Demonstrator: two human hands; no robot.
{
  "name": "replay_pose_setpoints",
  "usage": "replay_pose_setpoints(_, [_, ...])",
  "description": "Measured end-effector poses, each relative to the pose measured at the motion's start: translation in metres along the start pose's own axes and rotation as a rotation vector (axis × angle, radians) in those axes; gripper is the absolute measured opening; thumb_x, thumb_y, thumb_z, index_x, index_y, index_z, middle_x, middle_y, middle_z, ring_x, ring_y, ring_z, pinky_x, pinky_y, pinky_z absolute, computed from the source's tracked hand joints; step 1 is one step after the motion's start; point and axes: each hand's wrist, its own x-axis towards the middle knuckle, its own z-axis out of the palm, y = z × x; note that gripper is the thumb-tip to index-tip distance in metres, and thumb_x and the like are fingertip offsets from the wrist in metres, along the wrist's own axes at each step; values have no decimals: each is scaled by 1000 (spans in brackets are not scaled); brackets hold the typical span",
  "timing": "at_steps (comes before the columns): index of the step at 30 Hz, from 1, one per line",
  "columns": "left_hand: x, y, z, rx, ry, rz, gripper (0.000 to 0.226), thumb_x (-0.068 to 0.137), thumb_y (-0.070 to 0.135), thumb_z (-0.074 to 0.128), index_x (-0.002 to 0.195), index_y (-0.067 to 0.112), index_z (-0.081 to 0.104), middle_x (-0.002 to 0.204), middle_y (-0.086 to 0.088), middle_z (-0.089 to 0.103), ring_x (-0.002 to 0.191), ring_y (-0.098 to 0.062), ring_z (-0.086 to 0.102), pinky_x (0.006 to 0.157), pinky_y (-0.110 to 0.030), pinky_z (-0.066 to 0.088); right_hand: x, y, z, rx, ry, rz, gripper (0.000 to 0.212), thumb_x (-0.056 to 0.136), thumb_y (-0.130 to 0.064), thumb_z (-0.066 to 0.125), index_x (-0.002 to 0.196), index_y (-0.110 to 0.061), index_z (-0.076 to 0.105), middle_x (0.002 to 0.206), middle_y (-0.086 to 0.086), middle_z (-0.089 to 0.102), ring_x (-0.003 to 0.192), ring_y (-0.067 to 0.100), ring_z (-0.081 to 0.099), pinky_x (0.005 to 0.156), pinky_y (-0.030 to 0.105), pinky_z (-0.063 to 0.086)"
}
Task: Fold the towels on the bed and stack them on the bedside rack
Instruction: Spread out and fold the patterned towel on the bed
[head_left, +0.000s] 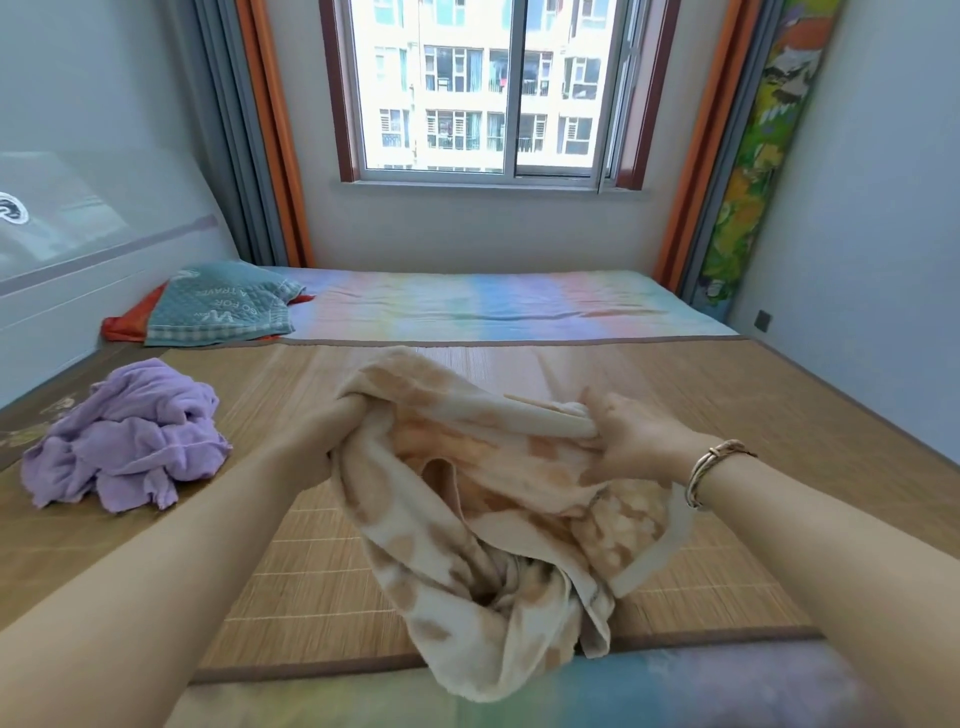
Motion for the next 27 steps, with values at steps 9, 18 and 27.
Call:
replay_pose_setpoints(9, [32,-37,-24,1153,-7,79,9,72,18,58,71,26,54,81,2,63,80,-21,62,60,-27,43,26,16,18,-330,70,243,27,86,-40,48,104,-24,61,106,-1,65,98,25,63,72,27,45])
replay_pose_setpoints(18, [55,-43,-7,688,-103,-595,39,95,22,38,91,-8,62,64,-17,71,51,-25,68,50,-28,55,67,18,47,-114,-212,414,36,93,-38,35,110,-17,60,108,1,65,101,22,63,72,26,42])
replay_pose_setpoints(27, [147,-24,29,-45,-75,-467,58,102,32,23,110,-17,54,97,-36,66,92,-43,67,85,-48,55,181,24,38,1354,-141,437,44,84,7,33,105,-14,66,73,12,50,64,22,52,65,44,58])
